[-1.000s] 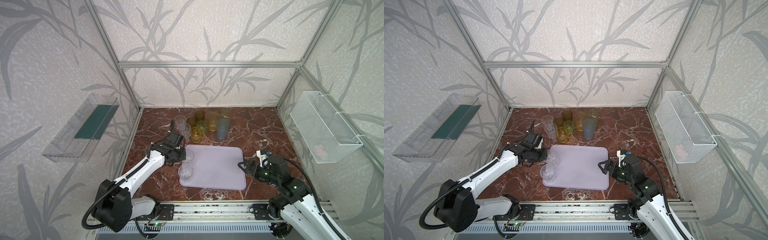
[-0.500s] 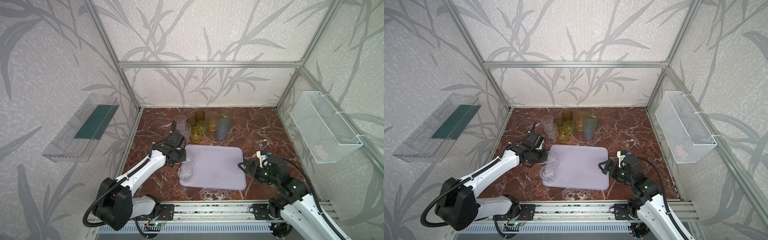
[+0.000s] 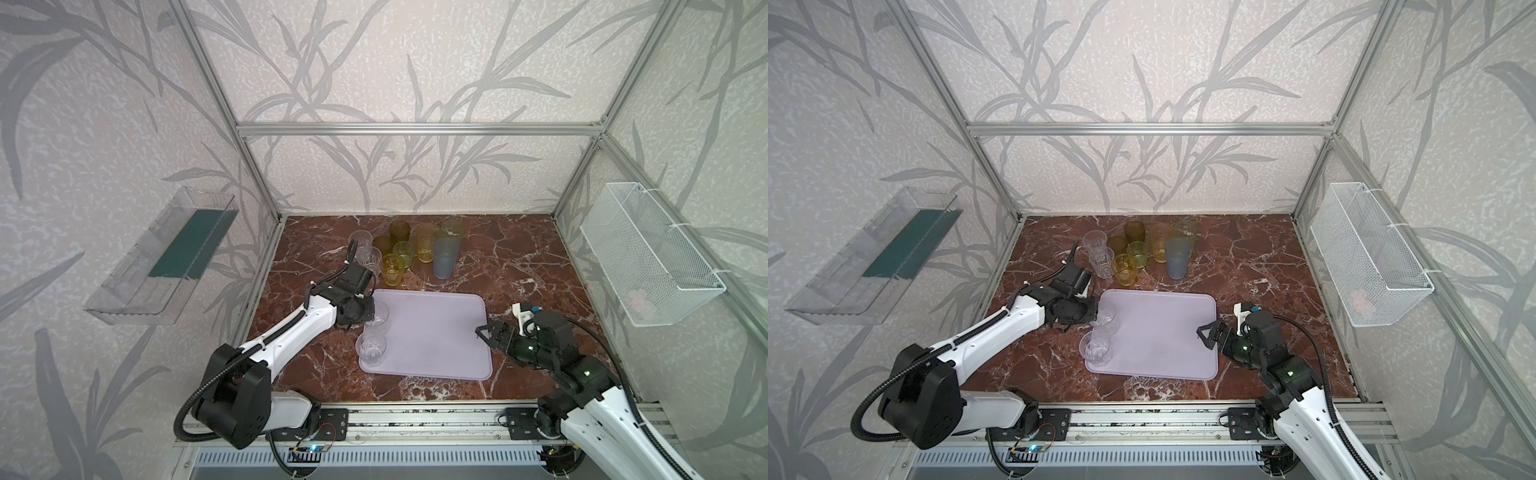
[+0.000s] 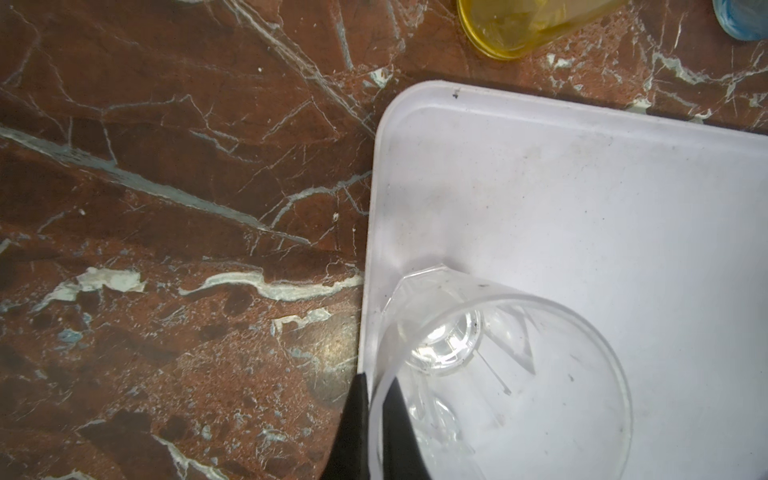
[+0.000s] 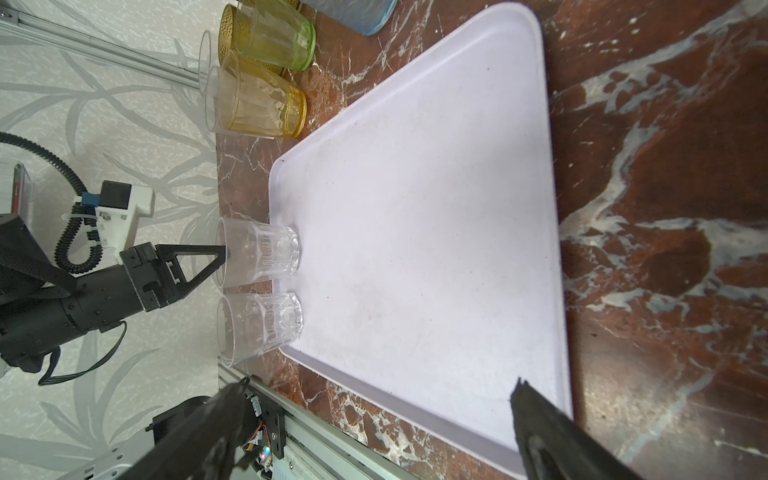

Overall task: Place the glasses into the tray
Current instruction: 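Open the left gripper to release the clear glass on the tray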

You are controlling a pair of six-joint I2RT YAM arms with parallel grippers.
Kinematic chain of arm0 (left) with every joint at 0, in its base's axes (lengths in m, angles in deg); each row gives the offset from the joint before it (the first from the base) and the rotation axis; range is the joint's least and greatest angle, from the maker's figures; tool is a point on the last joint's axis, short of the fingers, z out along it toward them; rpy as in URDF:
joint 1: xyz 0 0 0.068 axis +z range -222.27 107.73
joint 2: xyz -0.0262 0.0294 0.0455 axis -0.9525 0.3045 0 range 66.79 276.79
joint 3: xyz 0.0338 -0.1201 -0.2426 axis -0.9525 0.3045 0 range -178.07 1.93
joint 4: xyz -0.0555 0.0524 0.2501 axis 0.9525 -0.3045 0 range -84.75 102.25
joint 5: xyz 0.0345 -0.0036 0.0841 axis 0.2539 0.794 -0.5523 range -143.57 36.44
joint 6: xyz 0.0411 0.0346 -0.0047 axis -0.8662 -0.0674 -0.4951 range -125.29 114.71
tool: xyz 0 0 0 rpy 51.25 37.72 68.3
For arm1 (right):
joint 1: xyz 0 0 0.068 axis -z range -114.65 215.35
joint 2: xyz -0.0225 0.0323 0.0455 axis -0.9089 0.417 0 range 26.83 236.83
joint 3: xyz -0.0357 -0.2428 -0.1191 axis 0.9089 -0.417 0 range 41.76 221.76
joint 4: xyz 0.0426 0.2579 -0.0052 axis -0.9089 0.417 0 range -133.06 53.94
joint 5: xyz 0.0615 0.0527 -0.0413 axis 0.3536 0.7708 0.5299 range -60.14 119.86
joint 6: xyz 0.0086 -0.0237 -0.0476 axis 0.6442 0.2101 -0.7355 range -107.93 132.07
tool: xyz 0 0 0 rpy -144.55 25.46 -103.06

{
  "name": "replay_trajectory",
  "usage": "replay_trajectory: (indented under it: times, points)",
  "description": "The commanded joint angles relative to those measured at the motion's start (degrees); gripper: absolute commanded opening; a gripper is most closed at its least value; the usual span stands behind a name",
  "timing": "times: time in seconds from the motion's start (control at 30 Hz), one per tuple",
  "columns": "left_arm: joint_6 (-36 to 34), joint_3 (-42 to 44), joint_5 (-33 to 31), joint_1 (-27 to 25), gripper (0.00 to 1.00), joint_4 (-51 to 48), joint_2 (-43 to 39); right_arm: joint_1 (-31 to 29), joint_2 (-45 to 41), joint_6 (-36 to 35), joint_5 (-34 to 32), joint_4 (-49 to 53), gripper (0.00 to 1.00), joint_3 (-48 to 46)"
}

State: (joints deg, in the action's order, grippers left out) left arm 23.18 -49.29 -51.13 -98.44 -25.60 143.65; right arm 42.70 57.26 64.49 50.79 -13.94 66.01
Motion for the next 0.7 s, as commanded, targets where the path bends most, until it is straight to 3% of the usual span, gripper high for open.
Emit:
replay_trajectory:
  times: [0.0,0.33,0.43,0.53,0.6,0.67]
  points:
    - [-0.53,0.09,-0.39,-0.64,0.0,-1.09,0.33,0.16,0.46,0.05,-0.71,-0.67,0.99,-0.17]
    - [-0.61,0.34,-1.47,-1.35,0.01,-2.41,-1.09,0.15,0.42,0.09,-0.8,-0.6,0.99,-0.41]
    - [-0.7,0.36,-1.56,-1.43,0.28,-2.4,-1.39,0.2,0.4,0.05,-0.69,-0.5,0.99,-0.35]
    - [-0.87,0.0,-2.33,-1.43,0.46,-2.4,-1.95,0.16,0.37,0.07,-0.72,-0.19,0.99,-0.19]
    - [-0.88,0.03,-2.74,-1.49,0.68,-1.85,-2.33,0.15,0.32,-0.2,-0.74,0.13,0.99,0.0]
    - [-1.17,0.32,-3.18,-1.44,0.99,-0.65,-2.42,0.16,0.03,-0.76,-0.71,0.23,0.99,0.0]
